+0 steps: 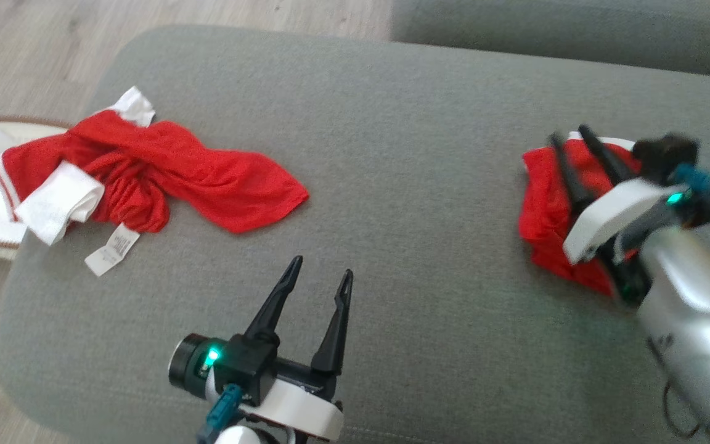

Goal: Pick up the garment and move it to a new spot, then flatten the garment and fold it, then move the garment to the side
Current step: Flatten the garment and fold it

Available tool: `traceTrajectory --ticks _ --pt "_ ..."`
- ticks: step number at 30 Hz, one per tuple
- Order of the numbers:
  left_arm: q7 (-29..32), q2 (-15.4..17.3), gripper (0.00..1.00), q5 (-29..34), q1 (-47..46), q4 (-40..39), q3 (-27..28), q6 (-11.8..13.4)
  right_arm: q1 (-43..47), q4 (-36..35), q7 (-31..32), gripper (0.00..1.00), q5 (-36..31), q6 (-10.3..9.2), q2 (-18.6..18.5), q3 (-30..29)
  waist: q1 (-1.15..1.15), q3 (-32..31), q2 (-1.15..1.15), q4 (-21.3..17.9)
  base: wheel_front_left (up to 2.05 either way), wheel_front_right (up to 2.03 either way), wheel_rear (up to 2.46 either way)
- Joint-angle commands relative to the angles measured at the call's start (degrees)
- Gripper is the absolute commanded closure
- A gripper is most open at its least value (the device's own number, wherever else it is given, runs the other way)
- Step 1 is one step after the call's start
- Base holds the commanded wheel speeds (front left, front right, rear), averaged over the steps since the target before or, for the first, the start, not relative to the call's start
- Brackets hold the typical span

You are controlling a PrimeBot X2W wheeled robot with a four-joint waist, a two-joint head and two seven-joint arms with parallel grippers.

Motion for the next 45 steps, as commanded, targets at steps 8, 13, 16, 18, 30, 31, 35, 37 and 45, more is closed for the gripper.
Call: traceTrajectory --ticks 8,13,16,18,30,31,35,37,45 --pt "-0.52 -0.02 0.00 1.21 2.08 -1.42 5.16 0.59 10.71 -9.09 -3.74 0.00 0.89 -0.05 3.38 0.84 0.00 -5.34 0.00 -6.23 0.00 0.00 0.00" --pt "-0.52 0.18 0.00 1.24 5.12 -1.24 8.62 0.75 18.66 -17.30 -4.02 0.00 -3.04 -0.05 4.46 -4.89 0.00 -8.34 0.00 -9.56 0.00 0.00 0.00" --pt "-0.52 0.33 0.00 1.50 6.17 -1.30 10.54 0.72 24.03 -23.21 -4.03 0.00 -6.90 -0.05 5.52 -10.72 0.00 -9.37 0.00 -10.78 0.00 0.00 0.00" --pt "-0.52 0.38 0.00 1.69 6.79 -1.24 11.63 0.63 27.64 -26.39 -4.03 0.00 -9.35 -0.05 6.48 -14.50 0.00 -10.09 0.00 -11.43 0.00 0.00 0.00" --pt "-0.52 0.25 0.00 1.96 10.86 -0.44 16.20 0.12 39.10 -32.42 -4.04 0.00 -16.44 -0.05 10.98 -25.85 0.00 -14.04 0.00 -13.39 0.00 0.00 0.00" --pt "-0.52 0.23 0.00 2.07 11.20 -0.29 16.38 0.07 39.85 -32.61 -4.04 0.00 -16.73 -0.05 11.14 -26.15 0.00 -14.49 0.00 -13.39 0.00 0.00 0.00" --pt "-0.52 0.17 0.00 2.41 13.06 0.02 17.24 0.18 42.97 -33.30 -4.05 0.00 -17.65 -0.05 11.89 -26.64 0.00 -16.22 0.00 -13.65 0.00 0.00 0.00" --pt "-0.52 0.15 0.00 2.53 13.97 0.10 17.64 0.24 44.16 -33.46 -4.05 0.00 -17.89 -0.05 12.35 -26.48 0.00 -16.80 0.00 -13.89 0.00 0.00 0.00" --pt "-0.52 0.08 0.00 3.12 15.61 0.23 18.79 -0.03 45.93 -33.31 -4.05 0.00 -19.53 -0.05 12.80 -24.05 0.00 -17.54 0.00 -14.75 0.00 0.00 0.00"
